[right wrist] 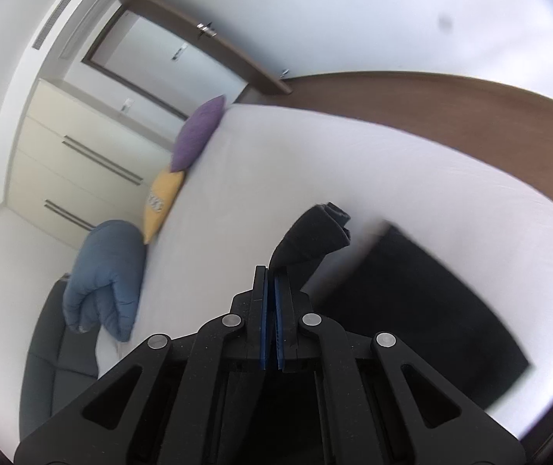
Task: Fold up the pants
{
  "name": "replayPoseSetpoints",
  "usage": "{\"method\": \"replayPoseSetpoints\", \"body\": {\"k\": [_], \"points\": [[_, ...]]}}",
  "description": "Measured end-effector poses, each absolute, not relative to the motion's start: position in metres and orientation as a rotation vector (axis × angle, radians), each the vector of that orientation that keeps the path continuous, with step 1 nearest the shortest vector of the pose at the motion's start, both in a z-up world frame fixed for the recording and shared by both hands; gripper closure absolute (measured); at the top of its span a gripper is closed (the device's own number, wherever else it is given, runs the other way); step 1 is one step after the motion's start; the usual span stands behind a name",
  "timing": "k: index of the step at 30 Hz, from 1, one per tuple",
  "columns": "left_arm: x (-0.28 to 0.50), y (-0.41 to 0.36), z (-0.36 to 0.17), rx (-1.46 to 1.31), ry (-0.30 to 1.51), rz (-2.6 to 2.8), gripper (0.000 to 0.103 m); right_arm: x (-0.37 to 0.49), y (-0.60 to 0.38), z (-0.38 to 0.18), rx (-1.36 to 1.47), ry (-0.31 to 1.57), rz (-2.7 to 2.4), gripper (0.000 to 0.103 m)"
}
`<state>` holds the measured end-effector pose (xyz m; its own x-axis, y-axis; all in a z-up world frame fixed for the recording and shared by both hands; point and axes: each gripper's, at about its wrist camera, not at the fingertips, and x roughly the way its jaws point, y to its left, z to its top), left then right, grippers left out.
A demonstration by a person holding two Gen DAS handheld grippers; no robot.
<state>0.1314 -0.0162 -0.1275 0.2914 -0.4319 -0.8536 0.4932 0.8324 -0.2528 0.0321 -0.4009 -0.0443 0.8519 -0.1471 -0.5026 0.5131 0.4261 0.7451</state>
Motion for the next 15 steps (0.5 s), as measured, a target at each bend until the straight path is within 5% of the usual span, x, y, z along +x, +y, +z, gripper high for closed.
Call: {"method": "replayPoseSetpoints", "body": {"k": [7,15], "points": [[0.136,-0.035,-0.128,0.11,1.14,-0.587,0.068,-0.03,-0.398,-0.114,1.235,0.405,-0.576,0.101],[0.142,-0.055,-0.129,0.145,1.164,-0.568,0.068,-0.045,-0.386,-0.128,1.267,0.39,-0.6,0.101]]}}
